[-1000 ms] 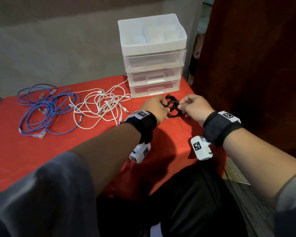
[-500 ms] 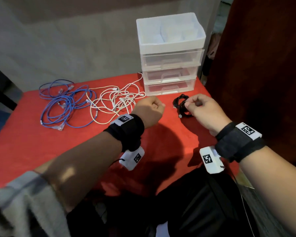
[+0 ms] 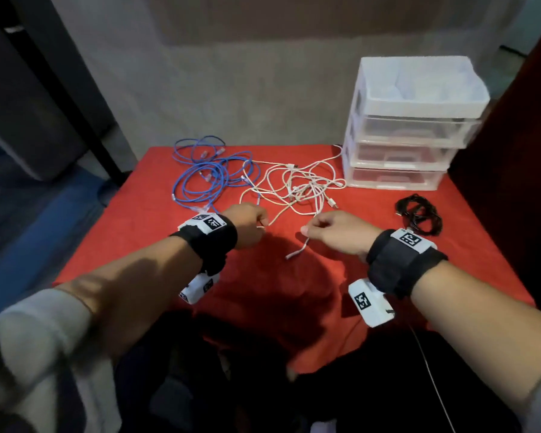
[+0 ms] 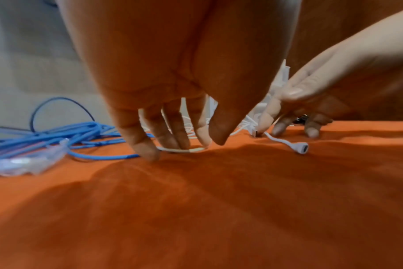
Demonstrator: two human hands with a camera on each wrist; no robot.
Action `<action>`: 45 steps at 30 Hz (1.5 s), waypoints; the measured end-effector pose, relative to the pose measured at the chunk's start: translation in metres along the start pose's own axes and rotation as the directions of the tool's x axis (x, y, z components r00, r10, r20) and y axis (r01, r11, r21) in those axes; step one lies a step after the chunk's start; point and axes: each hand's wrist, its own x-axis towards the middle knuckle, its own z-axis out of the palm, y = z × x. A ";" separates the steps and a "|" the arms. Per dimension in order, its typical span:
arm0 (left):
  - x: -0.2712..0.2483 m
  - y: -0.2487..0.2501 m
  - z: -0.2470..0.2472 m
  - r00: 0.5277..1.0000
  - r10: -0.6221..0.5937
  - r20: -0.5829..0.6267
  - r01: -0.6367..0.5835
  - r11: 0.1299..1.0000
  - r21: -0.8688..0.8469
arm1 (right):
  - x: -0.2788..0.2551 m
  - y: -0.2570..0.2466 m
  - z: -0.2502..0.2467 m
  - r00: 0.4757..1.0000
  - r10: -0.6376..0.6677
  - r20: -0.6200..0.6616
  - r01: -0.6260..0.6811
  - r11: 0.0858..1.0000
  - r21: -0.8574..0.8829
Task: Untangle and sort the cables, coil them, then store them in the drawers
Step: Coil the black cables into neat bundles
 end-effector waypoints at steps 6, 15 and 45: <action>-0.018 -0.037 -0.008 0.973 0.073 -0.221 -0.101 0.988 -0.118 | -0.005 -0.012 0.010 1.000 -0.017 0.027 0.018 0.998 -0.062; -0.016 -0.074 -0.029 0.988 -0.154 -0.008 0.154 0.978 0.144 | -0.003 -0.015 0.018 0.997 -0.073 -0.029 0.068 0.984 -0.162; -0.066 -0.091 -0.018 0.952 0.048 -0.303 -0.036 0.998 0.044 | -0.042 -0.019 -0.089 0.991 -0.118 0.061 0.127 0.977 -0.170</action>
